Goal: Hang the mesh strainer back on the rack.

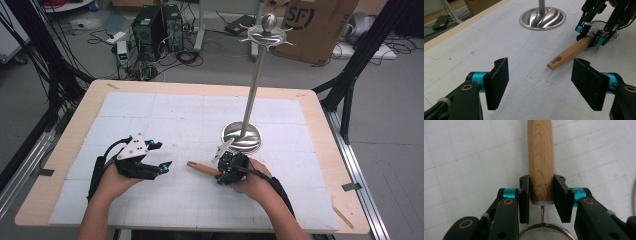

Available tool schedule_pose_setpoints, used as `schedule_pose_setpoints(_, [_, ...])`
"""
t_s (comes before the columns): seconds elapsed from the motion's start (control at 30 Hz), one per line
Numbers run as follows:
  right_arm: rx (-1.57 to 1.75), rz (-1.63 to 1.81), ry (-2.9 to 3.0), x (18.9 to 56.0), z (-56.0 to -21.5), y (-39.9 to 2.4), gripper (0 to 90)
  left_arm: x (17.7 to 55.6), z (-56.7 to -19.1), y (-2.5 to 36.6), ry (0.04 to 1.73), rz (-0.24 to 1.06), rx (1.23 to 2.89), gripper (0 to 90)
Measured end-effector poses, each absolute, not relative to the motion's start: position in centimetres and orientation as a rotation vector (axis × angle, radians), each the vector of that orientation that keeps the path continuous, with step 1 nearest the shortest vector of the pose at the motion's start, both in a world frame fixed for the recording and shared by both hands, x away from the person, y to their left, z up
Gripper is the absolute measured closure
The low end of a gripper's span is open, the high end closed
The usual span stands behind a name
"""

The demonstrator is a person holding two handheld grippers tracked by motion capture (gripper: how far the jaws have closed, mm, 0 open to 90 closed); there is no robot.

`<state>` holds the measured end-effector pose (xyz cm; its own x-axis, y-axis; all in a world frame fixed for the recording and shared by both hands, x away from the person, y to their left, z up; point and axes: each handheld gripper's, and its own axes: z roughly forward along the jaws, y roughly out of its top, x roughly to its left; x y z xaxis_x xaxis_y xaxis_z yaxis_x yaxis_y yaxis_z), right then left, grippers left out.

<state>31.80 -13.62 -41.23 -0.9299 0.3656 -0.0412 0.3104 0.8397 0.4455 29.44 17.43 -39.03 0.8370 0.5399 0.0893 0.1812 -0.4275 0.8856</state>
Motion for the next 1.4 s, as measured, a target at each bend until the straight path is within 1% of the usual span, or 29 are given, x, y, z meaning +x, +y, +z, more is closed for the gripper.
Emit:
schedule_pose_setpoints(0.17, [0.553, 0.886, 2.789, 31.5, -38.8, -15.3, 68.6, 29.4, -39.0, 17.6, 0.538, 0.445, 1.997, 30.9])
schedule_pose_setpoints(0.57, [0.636, 1.150, 2.604, 30.8, -36.1, -19.5, 68.6, 29.5, -39.1, 17.4, 0.535, 0.441, 2.006, 30.9])
schedule_pose_setpoints(0.67, [0.629, 1.170, 2.586, 30.7, -35.8, -20.1, 68.5, 29.5, -39.1, 17.3, 0.536, 0.442, 2.008, 30.9])
schedule_pose_setpoints(0.97, [0.650, 1.285, 2.453, 29.7, -33.4, -23.4, 68.5, 29.5, -39.1, 17.3, 0.531, 0.439, 2.006, 30.9])
schedule_pose_setpoints(1.4, [0.659, 1.354, 2.350, 29.5, -31.5, -25.9, 68.4, 29.4, -39.2, 17.2, 0.525, 0.428, 1.999, 30.9])
